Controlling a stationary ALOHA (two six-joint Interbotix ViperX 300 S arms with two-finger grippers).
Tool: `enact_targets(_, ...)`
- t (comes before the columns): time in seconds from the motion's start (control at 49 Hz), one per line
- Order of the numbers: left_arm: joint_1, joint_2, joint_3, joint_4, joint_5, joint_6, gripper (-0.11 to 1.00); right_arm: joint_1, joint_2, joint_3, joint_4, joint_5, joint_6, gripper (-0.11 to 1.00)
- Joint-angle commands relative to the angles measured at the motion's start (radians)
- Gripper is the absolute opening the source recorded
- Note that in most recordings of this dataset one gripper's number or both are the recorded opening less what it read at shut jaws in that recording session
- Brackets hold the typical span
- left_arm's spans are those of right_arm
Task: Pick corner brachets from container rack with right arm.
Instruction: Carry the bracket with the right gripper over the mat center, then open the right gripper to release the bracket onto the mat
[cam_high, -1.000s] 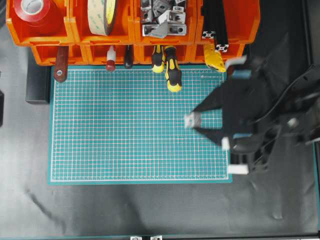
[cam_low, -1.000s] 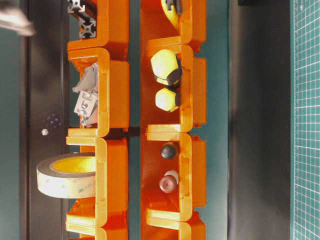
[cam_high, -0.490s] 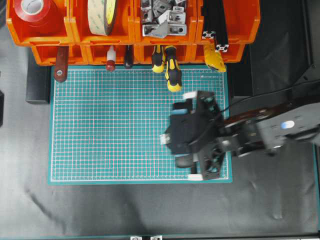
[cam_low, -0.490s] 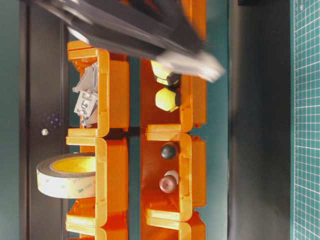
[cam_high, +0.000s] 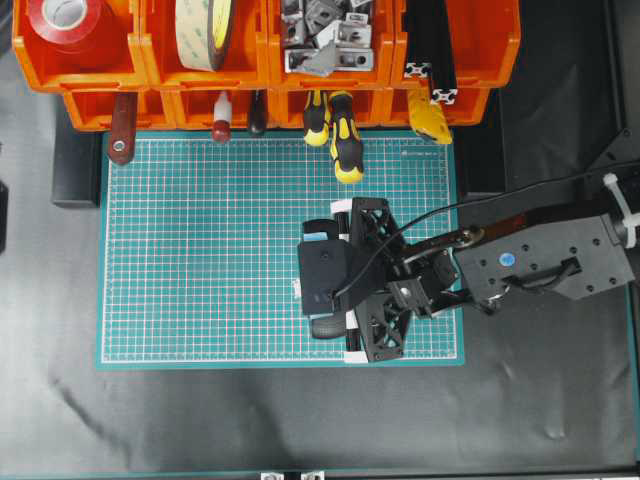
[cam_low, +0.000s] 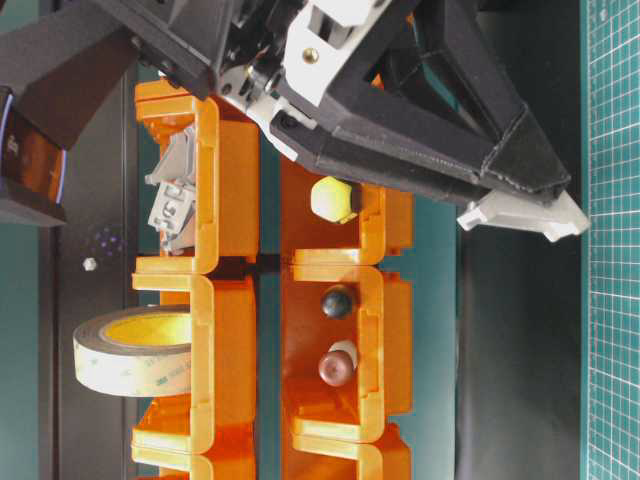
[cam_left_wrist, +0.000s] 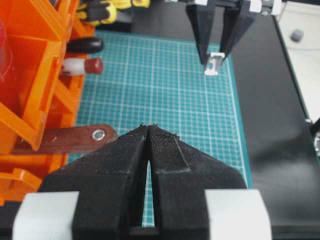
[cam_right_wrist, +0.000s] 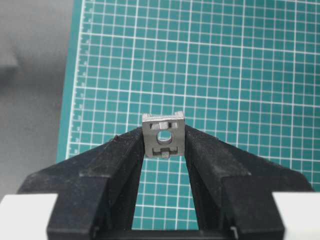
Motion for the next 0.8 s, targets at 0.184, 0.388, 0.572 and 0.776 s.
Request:
enact_targets(0.184,0.002,0.006,-0.017,0.005,-0.005,0.006,0.0,-0.02,-0.009,-0.017,-0.002,0.0,-0.002,0.24)
enact_targets(0.388,0.002,0.006,-0.017,0.003,-0.003,0.006,0.0,-0.028,-0.006,-0.017,0.003,0.015,0.005,0.57)
enact_targets(0.572,0.002,0.003,-0.018,0.005,0.011,0.008,0.0,-0.029,0.0,-0.026,0.005,0.038,0.005,0.8)
enact_targets(0.776,0.002,0.0,-0.02,0.003,0.014,0.006,0.0,-0.029,0.0,-0.026,0.005,0.035,0.003,0.78)
